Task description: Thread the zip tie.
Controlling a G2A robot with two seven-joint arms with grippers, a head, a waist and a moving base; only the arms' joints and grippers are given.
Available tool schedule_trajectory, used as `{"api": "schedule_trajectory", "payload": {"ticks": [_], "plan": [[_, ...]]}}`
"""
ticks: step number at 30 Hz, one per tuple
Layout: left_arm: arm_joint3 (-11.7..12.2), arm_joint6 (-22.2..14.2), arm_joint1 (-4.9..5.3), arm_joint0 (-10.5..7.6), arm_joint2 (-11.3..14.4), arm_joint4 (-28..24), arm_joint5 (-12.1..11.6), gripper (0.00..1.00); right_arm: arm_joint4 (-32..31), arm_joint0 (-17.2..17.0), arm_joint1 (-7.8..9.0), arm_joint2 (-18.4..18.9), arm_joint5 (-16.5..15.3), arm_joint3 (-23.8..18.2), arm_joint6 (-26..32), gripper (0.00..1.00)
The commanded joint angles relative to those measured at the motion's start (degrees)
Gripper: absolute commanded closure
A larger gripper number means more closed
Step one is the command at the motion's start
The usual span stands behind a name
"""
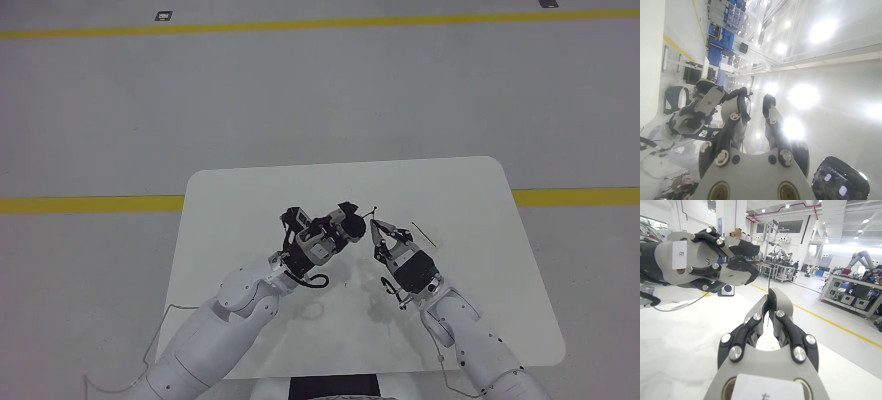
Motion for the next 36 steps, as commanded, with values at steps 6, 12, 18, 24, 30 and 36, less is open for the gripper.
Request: {"api": "schedule_trajectory", "payload": {"ticks": [6,12,18,24,30,36], "plan": [[0.0,0.7,-0.03,0.36,-0.4,2.1,0.6,0.77,0.0,0.6,0.77,-1.1,1.1,0.2,-0.1,1.0],[0.0,1.0,-0.1,0.59,-0.6,3.0,1.1,0.84,0.0,1.3,1.86,-2.7,2.5,0.4,-0.3,1.0],[-0.1,1.3,-0.19,0.76,-0.8,3.5,1.7,0.89,0.0,1.6,2.7,-3.9,3.3,0.3,-0.5,1.0],[-0.1,1.2,-0.31,0.9,-1.0,3.5,1.9,1.0,0.0,1.8,3.27,-4.5,3.7,0.3,-0.3,1.0],[-0.1,1.1,-0.46,0.93,-1.1,3.4,1.9,1.0,0.0,1.8,3.55,-4.6,3.7,0.2,-0.2,1.0],[-0.1,0.8,-0.61,0.98,-1.3,3.2,1.7,0.64,0.0,1.7,3.61,-4.6,3.7,0.3,-0.1,1.0]]}}
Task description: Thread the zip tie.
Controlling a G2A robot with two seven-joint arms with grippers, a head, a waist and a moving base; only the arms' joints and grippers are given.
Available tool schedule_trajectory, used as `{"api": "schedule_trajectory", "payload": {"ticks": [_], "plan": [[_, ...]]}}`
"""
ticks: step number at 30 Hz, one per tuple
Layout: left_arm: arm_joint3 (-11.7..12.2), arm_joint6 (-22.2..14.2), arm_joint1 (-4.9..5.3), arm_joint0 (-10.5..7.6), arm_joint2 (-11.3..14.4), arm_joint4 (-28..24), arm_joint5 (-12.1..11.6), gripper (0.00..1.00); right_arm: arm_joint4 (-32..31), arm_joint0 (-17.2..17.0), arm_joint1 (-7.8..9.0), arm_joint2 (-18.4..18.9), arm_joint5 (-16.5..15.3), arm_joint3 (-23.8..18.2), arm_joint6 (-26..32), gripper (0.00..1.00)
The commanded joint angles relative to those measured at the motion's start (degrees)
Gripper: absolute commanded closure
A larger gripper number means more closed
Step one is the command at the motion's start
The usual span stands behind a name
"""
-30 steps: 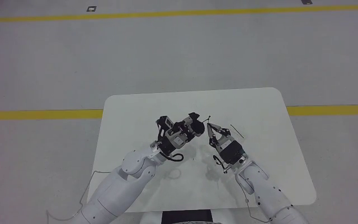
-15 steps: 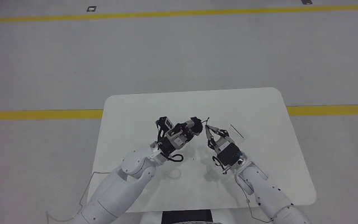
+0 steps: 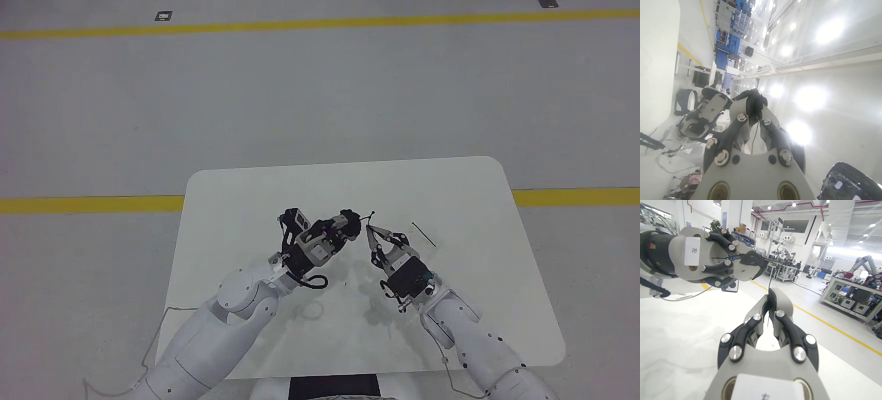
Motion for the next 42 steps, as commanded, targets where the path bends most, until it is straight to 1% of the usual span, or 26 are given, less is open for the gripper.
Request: {"api": "schedule_trajectory", "payload": {"ticks": [1,10,19,22,26,28,29,32,39,42], "plan": [[0.0,-0.1,-0.05,0.03,0.0,-0.1,-0.1,0.63,0.0,0.0,-0.01,0.0,0.0,0.0,0.1,1.0],[-0.2,-1.6,-0.24,0.14,-0.1,-0.6,-0.2,0.64,0.0,0.0,-0.09,0.1,-0.3,0.1,0.4,1.0],[-0.4,-2.8,-0.43,0.23,-0.1,-1.2,-0.2,0.74,0.0,0.2,-0.14,0.0,-0.7,0.4,0.7,1.0],[-0.3,-3.0,-0.48,0.23,0.0,-1.1,0.2,0.75,0.0,0.2,-0.14,0.0,-0.7,0.4,0.8,1.0],[-0.1,-3.2,-0.53,0.17,0.2,-0.9,1.1,0.79,0.0,0.2,-0.16,0.0,-0.7,0.5,0.7,1.0],[0.0,-3.3,-0.56,0.14,0.3,-0.8,1.5,0.84,0.0,0.2,-0.16,0.0,-0.7,0.5,0.7,1.0],[0.0,-3.3,-0.58,0.13,0.3,-0.8,1.5,0.89,0.0,0.3,-0.16,0.0,-0.7,0.5,0.7,1.0],[0.1,-3.4,-0.62,0.1,0.3,-0.8,1.7,1.0,0.0,0.3,-0.17,-0.1,-0.7,0.5,0.7,1.0],[0.2,-3.6,-0.71,0.05,0.1,-0.9,1.8,1.0,0.0,0.4,-0.24,-0.2,-0.9,0.7,0.8,1.0],[0.2,-3.7,-0.79,0.1,-0.1,-1.4,0.9,1.0,0.0,0.5,-0.27,-0.2,-0.9,0.8,0.8,1.0]]}}
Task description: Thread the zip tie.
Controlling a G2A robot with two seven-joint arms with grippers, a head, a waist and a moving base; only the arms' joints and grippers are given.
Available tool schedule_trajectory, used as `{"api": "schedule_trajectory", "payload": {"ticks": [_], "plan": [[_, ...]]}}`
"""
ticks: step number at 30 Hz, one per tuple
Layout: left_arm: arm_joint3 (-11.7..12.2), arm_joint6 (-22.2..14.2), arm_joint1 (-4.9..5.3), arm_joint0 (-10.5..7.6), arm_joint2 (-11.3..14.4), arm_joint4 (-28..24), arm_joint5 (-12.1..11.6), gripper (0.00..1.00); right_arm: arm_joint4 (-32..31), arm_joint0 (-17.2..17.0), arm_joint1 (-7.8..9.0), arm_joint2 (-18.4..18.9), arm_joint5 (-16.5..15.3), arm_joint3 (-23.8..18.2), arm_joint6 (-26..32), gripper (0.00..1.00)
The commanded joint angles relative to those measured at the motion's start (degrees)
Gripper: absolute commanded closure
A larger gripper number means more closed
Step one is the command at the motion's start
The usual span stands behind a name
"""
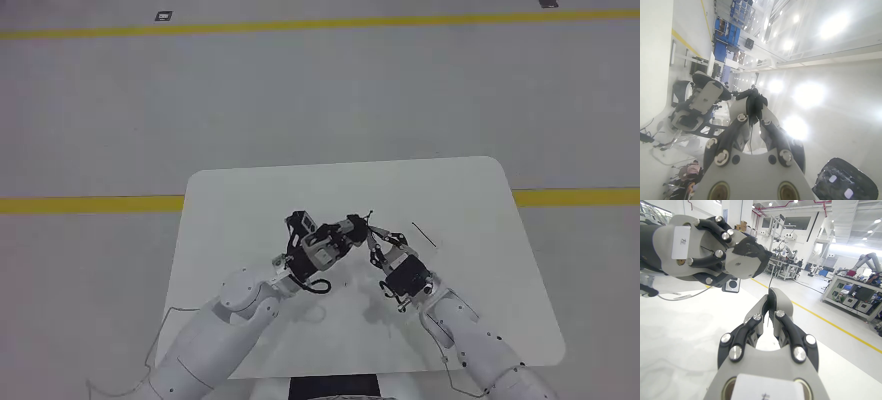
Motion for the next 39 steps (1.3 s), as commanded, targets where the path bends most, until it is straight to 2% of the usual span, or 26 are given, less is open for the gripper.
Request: {"api": "schedule_trajectory", "payload": {"ticks": [1,9,13,20,21,22,25,31,35,37,39], "plan": [[-0.1,-0.1,-0.06,0.03,-0.2,-0.3,-0.7,1.0,0.0,0.0,-0.02,0.0,0.0,0.1,0.0,1.0],[-0.5,-0.9,-0.35,0.19,-0.8,-1.8,-4.1,1.0,0.0,0.0,0.08,-0.4,0.1,0.4,0.0,1.0],[-0.6,-1.1,-0.45,0.17,-1.0,-2.0,-4.9,1.0,0.0,0.3,0.23,-0.8,0.2,0.4,0.1,1.0],[-0.3,-1.4,-0.58,0.28,-1.1,-2.1,-4.9,1.0,0.4,0.3,0.33,-1.0,0.9,0.4,-0.2,1.0],[-0.2,-1.3,-0.6,0.3,-1.2,-2.1,-5.0,1.0,1.0,0.1,0.27,-0.9,1.1,0.4,-0.3,0.66],[-0.1,-1.3,-0.61,0.36,-1.4,-2.2,-5.2,1.0,2.5,-0.1,0.17,-0.6,1.2,0.3,-0.5,0.0],[0.1,-1.2,-0.58,0.58,-1.9,-2.2,-5.6,1.0,4.8,-0.5,0.09,0.2,0.7,0.3,-0.7,0.0],[-0.6,-1.6,-0.26,1.85,-4.3,-2.6,-6.8,1.0,11.1,-1.6,0.3,3.9,-2.4,0.7,-1.6,0.0],[-1.6,-3.5,0.04,3.3,-6.4,-5.0,-7.5,1.0,19.8,-2.5,0.69,8.3,-8.3,1.0,-2.2,0.0],[-2.0,-4.7,0.2,4.18,-7.5,-6.9,-7.4,1.0,25.1,-3.3,0.95,10.1,-13.6,0.7,-1.4,0.0],[-2.1,-5.2,0.35,4.7,-8.3,-7.4,-6.9,1.0,27.7,-3.6,1.48,10.3,-13.6,-1.1,1.8,0.0]]}}
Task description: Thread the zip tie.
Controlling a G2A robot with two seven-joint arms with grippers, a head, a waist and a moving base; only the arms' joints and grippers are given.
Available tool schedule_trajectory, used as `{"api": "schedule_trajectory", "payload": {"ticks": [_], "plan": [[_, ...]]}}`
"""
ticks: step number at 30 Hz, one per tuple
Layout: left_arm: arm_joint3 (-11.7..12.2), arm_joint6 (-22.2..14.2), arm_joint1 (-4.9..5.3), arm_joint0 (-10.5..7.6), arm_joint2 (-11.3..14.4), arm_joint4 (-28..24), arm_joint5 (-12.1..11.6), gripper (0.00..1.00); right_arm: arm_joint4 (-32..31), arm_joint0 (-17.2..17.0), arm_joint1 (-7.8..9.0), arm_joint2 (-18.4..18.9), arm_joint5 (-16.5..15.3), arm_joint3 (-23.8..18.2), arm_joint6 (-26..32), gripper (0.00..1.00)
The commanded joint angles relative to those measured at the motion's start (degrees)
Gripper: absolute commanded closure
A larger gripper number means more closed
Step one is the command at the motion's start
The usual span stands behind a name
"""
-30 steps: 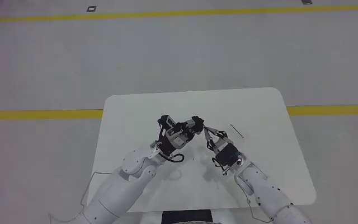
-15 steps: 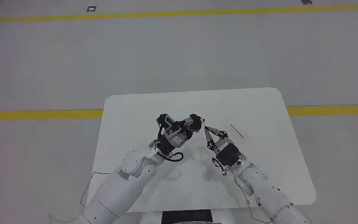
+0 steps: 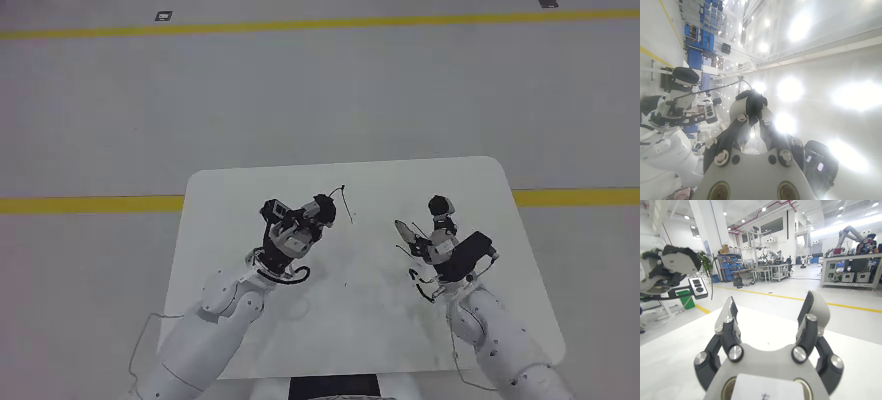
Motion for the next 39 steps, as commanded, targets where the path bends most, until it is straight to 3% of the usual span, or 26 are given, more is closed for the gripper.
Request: {"api": "schedule_trajectory", "payload": {"ticks": [1,11,17,23,30,33,39], "plan": [[-0.1,-0.2,0.17,0.53,-0.8,0.0,0.9,1.0,2.2,-0.2,0.41,0.1,0.7,-1.3,2.4,0.0],[-0.2,-0.3,0.21,0.6,-0.8,0.3,1.3,1.0,2.4,-0.2,0.38,0.1,0.7,-1.3,2.6,0.0],[-1.0,-0.4,0.18,0.81,-1.3,-1.0,1.3,1.0,16.1,-1.5,0.72,1.2,0.7,-3.0,4.0,0.0],[-0.9,-7.0,0.36,1.65,-3.2,-6.7,1.8,1.0,30.1,-2.5,3.01,1.2,0.7,-8.2,6.3,0.0],[0.8,-15.8,0.32,2.37,-4.4,-16.8,5.3,1.0,46.9,-2.6,5.75,2.0,0.7,-13.0,10.7,0.0],[2.0,-18.0,0.17,2.19,-4.7,-20.0,6.0,1.0,46.9,-2.6,5.75,2.0,0.7,-13.0,10.7,0.0],[2.0,-18.0,0.17,2.19,-4.7,-20.0,6.0,1.0,46.9,-2.6,5.75,2.0,0.7,-13.0,10.7,0.0]]}}
